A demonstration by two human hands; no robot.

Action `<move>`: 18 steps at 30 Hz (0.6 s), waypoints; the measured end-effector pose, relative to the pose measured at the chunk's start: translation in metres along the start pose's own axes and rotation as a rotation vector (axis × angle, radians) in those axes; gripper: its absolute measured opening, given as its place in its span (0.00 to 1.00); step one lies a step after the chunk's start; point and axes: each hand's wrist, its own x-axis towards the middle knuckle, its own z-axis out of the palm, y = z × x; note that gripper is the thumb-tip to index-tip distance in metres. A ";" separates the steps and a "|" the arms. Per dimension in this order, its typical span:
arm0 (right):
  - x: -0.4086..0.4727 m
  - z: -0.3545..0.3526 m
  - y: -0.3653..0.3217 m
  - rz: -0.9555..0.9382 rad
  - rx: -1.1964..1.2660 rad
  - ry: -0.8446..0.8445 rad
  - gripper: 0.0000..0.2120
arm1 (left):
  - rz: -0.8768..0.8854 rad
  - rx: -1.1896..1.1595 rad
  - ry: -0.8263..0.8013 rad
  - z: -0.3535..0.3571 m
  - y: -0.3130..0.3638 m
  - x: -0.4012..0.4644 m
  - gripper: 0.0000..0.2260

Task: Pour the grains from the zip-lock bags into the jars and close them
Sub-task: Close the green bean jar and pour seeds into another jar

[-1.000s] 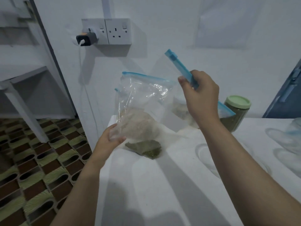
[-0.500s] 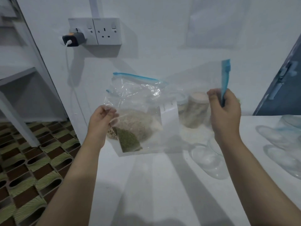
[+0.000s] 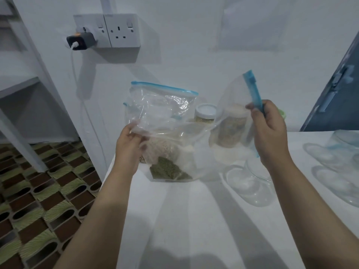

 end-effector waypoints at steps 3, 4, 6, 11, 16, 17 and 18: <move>0.009 -0.009 -0.001 -0.058 -0.004 0.021 0.08 | 0.048 0.030 0.148 0.015 0.006 0.011 0.07; 0.013 -0.012 0.000 -0.054 0.004 0.029 0.07 | 0.067 0.065 0.160 0.018 0.010 0.013 0.07; 0.018 -0.016 0.003 -0.034 0.008 0.046 0.07 | 0.082 0.150 0.158 0.024 0.019 0.016 0.08; 0.022 -0.028 0.013 0.010 0.071 0.075 0.09 | 0.113 0.151 0.097 0.039 0.051 0.020 0.11; 0.028 -0.034 0.016 0.055 0.125 0.091 0.09 | 0.193 0.108 0.069 0.051 0.076 0.024 0.06; 0.029 -0.034 0.016 0.061 0.130 0.096 0.09 | 0.204 0.106 0.066 0.054 0.079 0.024 0.05; 0.029 -0.035 0.016 0.068 0.137 0.101 0.09 | 0.214 0.106 0.064 0.056 0.082 0.024 0.05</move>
